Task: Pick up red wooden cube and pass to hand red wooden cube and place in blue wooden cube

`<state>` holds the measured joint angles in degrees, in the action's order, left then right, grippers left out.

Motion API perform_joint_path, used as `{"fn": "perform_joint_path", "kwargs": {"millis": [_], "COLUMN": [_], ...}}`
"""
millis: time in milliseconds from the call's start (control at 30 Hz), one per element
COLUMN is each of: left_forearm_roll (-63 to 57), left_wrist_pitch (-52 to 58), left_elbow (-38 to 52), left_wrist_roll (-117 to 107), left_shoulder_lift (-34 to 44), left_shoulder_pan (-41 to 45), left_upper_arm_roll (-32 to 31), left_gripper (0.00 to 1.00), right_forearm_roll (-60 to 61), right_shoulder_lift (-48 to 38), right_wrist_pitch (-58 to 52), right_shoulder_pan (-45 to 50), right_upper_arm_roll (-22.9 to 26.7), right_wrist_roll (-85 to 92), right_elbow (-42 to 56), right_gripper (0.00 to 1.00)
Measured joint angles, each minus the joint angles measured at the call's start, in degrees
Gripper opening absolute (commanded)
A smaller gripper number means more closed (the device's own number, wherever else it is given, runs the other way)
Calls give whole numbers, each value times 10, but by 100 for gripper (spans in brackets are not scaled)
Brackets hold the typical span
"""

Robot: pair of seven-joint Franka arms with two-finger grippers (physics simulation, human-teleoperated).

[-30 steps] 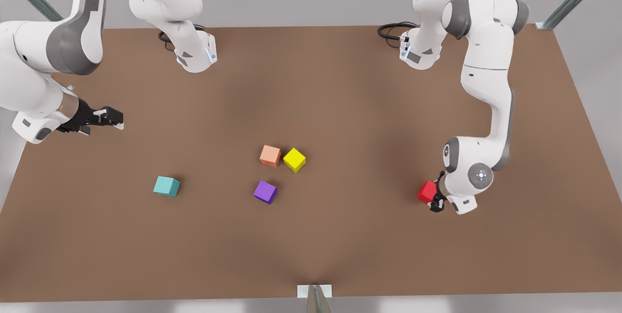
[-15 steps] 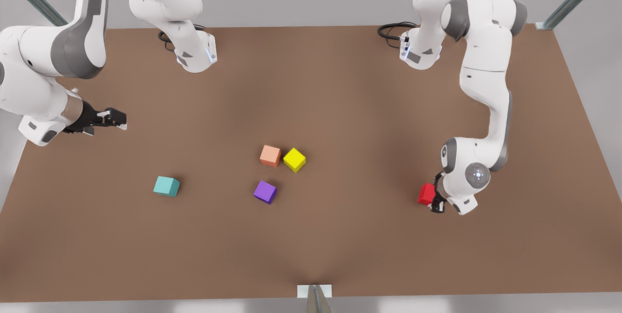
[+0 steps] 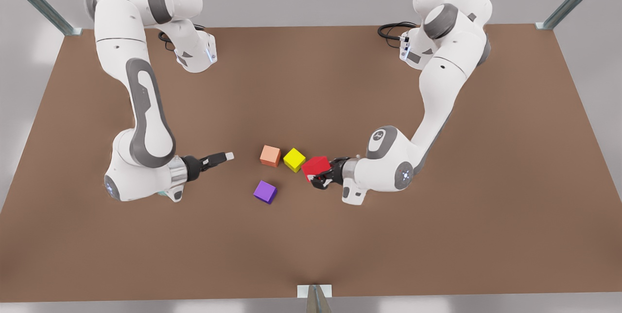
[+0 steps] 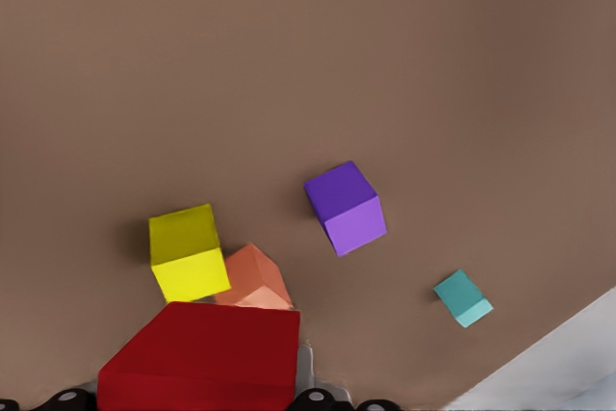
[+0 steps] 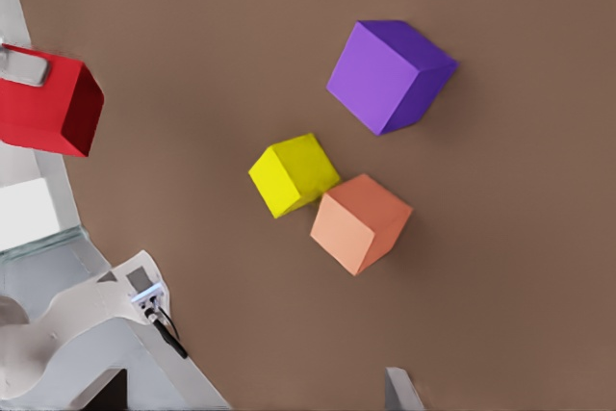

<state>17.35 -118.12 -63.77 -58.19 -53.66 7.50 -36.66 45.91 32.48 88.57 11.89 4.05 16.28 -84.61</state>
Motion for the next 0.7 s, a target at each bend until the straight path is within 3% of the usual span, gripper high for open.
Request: {"fn": "perform_joint_path", "kwargs": {"millis": [233,467,700], "left_forearm_roll": [23,42,157], "left_wrist_pitch": [-113,-164,-178], "left_elbow": [53,53,37], "left_wrist_roll": [185,347,497], "left_shoulder_lift": [-77,-91,-115], "left_shoulder_pan": [22,-11,-48], "left_upper_arm_roll": [-105,-129,-154], "left_gripper": [59,59,59], "right_forearm_roll": [132,215,316], "right_shoulder_lift": [9,5,26], "right_wrist_pitch": [103,154,156], "right_shoulder_pan": [41,35,34], "right_upper_arm_roll": [0,0,0], "right_wrist_roll": [218,487,691], "right_elbow": [-25,-47,-55], "right_gripper": [100,100,100]}}
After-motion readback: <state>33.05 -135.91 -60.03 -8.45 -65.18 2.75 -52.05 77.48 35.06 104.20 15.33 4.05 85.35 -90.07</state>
